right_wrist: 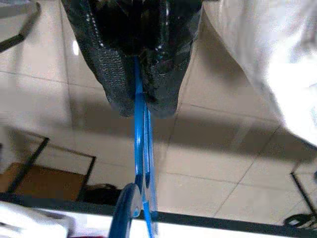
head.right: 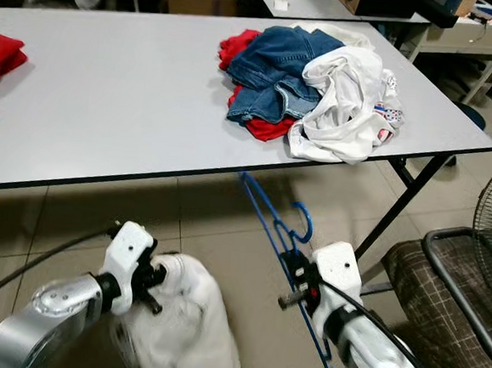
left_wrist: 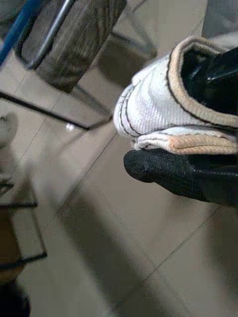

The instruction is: Hang hanger

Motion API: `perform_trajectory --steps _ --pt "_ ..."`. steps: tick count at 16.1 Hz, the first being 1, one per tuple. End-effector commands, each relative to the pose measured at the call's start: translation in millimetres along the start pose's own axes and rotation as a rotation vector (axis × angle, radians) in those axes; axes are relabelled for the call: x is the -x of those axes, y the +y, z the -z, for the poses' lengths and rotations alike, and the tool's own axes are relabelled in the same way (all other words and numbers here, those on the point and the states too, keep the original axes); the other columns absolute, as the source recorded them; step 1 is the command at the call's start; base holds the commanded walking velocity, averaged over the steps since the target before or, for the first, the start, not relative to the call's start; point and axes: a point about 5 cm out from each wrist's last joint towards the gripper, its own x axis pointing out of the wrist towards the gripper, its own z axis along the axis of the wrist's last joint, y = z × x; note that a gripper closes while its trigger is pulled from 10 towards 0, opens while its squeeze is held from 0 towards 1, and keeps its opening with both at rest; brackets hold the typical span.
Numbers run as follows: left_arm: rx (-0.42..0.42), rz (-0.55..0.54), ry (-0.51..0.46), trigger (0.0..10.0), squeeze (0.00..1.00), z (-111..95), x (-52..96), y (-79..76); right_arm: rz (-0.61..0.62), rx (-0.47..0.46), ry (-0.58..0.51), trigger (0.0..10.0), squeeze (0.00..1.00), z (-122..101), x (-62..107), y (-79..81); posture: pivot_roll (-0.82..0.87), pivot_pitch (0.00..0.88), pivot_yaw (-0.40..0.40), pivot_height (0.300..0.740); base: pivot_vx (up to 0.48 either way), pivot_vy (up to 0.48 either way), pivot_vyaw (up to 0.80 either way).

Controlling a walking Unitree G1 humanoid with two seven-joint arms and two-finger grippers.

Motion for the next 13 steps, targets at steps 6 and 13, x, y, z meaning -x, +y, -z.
perform_trajectory --steps 6,13 --pt "0.015 -0.183 -0.072 10.0 0.0 -8 -4.1 37.9 0.159 -0.109 -0.002 10.0 0.0 14 -23.2 -8.8 -0.01 0.0 0.015 0.74 0.0 0.0 0.0" --pt "0.039 -0.251 -0.091 10.0 0.0 -1 -3.0 44.1 0.185 -0.133 0.003 10.0 0.0 21 -24.1 -10.6 -0.01 0.0 -0.006 0.74 0.0 0.0 0.0"
